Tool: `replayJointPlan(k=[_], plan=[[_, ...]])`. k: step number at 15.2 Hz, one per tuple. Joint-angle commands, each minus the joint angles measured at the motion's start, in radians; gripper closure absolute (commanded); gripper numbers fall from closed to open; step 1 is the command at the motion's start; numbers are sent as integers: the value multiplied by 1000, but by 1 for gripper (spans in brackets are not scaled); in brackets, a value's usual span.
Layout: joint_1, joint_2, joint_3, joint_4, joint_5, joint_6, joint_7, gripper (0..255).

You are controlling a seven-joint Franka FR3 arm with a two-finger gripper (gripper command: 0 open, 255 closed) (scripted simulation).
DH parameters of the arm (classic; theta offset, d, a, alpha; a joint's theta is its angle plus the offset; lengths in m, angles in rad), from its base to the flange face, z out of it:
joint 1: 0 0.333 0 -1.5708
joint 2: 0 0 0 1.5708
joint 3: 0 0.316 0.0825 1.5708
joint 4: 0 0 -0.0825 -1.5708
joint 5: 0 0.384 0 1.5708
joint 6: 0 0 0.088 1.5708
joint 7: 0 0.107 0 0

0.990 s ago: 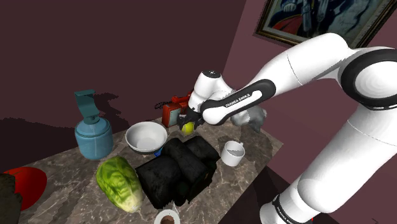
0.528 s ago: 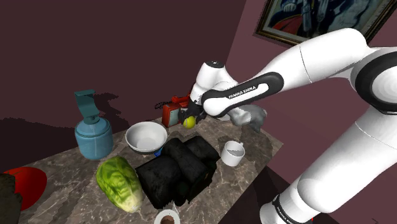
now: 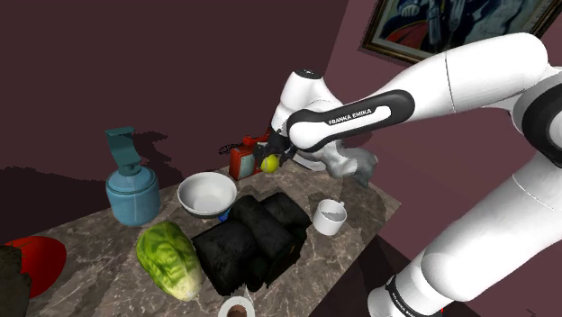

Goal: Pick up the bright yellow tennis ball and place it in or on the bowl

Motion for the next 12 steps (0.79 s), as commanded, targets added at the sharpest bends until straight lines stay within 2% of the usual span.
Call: replayJointPlan(k=[1,3,12], plan=[[1,-18,-1,11,11,-28,-10,255],[2,-32,-2,23,20,-53,-17,255],[99,158,101,255,-113,-134,254,255]])
